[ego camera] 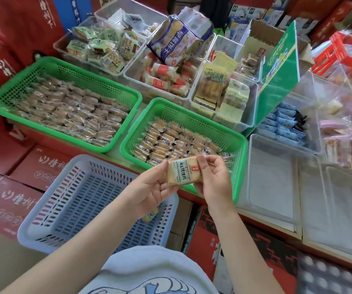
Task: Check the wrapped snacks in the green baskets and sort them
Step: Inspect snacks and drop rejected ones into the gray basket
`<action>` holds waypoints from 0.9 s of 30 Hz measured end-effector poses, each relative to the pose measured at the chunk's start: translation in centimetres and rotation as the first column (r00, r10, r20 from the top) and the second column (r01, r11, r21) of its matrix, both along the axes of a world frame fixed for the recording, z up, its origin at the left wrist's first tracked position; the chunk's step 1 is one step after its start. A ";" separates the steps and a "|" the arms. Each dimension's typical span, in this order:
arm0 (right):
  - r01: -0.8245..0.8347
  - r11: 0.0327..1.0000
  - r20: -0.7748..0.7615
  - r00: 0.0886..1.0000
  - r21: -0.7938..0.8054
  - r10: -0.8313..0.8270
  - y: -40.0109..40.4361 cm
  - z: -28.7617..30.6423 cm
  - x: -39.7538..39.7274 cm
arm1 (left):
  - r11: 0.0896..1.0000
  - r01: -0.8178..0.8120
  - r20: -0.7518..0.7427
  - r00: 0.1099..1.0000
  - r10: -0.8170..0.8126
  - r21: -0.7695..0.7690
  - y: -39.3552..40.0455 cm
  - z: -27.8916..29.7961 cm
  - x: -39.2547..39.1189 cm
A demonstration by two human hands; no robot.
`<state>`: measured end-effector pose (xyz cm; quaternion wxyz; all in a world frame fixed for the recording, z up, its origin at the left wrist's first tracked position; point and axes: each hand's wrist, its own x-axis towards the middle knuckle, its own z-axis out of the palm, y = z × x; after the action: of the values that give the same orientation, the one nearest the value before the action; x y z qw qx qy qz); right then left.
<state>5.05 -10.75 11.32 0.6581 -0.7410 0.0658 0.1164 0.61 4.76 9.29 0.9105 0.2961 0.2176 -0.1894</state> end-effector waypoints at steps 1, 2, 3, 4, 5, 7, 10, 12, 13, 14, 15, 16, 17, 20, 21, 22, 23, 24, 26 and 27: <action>0.000 0.999 0.019 1.000 -0.036 0.001 -0.1 -0.1 -0.1 | 1.000 -0.022 -0.026 0.999 0.022 -0.020 -0.1 0.1 -0.2; -0.001 0.997 0.040 0.999 -0.072 0.004 -0.2 -0.3 -0.1 | 0.998 -0.048 -0.054 0.997 0.046 -0.029 -0.2 0.2 -0.3; 0.000 0.995 0.063 0.998 -0.104 0.007 -0.3 -0.5 -0.2 | 0.996 -0.080 -0.092 0.993 0.077 -0.029 -0.4 0.3 -0.4; -0.001 0.991 0.089 0.996 -0.136 0.013 -0.5 -0.8 -0.3 | 0.994 -0.112 -0.140 0.984 0.108 -0.018 -0.5 0.3 -0.5; -0.006 0.985 0.118 0.993 -0.171 0.026 -0.5 -1.0 -0.5 | 0.991 -0.136 -0.190 0.972 0.135 0.006 -0.6 0.3 -0.5; -0.007 0.965 0.196 0.979 -0.263 0.060 -0.6 -1.7 -1.0 | 0.986 -0.160 -0.279 0.945 0.169 0.054 -0.6 0.0 -0.6; 0.090 0.869 0.406 0.904 -0.487 0.135 -0.9 -2.5 -1.4 | 0.982 -0.165 -0.347 0.919 0.187 0.093 -0.3 -0.7 -0.9; 0.190 0.811 0.534 0.828 -0.554 0.171 -1.1 -2.7 -1.5 | 0.982 -0.154 -0.341 0.922 0.182 0.108 -0.2 -1.0 -1.3; 0.226 0.797 0.576 0.797 -0.561 0.180 -1.1 -2.7 -1.5 | 0.981 -0.148 -0.325 0.928 0.181 0.125 -0.1 -1.1 -1.5; 0.246 0.790 0.601 0.777 -0.562 0.186 -1.1 -2.8 -1.5 | 0.977 -0.142 -0.301 0.936 0.184 0.157 0.0 -1.2 -1.7; 0.255 0.785 0.616 0.763 -0.565 0.195 -1.0 -2.8 -1.5 | 0.969 -0.130 -0.269 0.945 0.184 0.208 0.2 -1.5 -1.9; 0.255 0.784 0.622 0.756 -0.566 0.203 -0.9 -2.8 -1.5 | 0.958 -0.116 -0.237 0.955 0.180 0.261 0.3 -1.7 -2.0; 0.244 0.790 0.617 0.760 -0.563 0.205 -0.8 -2.9 -1.5 | 0.947 -0.100 -0.208 0.963 0.169 0.305 0.5 -1.9 -2.0; 0.151 0.866 0.467 0.878 -0.477 0.103 0.1 -2.1 -2.1 | 0.924 -0.050 -0.127 0.986 0.106 0.378 1.1 -1.9 -1.8; 0.119 0.895 0.386 0.920 -0.430 0.063 0.4 -1.7 -2.4 | 0.916 -0.041 -0.094 0.992 0.085 0.399 1.2 -1.7 -1.8; 0.105 0.914 0.326 0.945 -0.393 0.032 0.6 -1.5 -2.7 | 0.904 -0.035 -0.059 0.996 0.067 0.427 1.3 -1.5 -1.7; 0.103 0.924 0.288 0.957 -0.367 0.008 0.8 -1.4 -2.9 | 0.886 -0.031 -0.025 0.999 0.048 0.463 1.5 -1.3 -1.7; 0.104 0.931 0.266 0.964 -0.349 -0.008 0.8 -1.3 -3.0 | 0.862 -0.028 0.004 1.000 0.031 0.507 1.6 -1.2 -1.7; 0.081 0.950 0.215 0.976 -0.301 -0.015 0.7 -1.3 -3.0 | 0.801 -0.029 0.053 0.999 -0.003 0.598 1.8 -1.3 -1.8; 0.052 0.958 0.173 0.985 -0.282 -0.003 0.6 -1.4 -2.9 | 0.773 -0.032 0.071 0.997 -0.017 0.634 1.8 -1.3 -1.9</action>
<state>2.16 -10.11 9.93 0.5490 -0.8344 0.0357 0.0328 -1.26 6.55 8.04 0.7655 0.5914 0.2366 -0.0903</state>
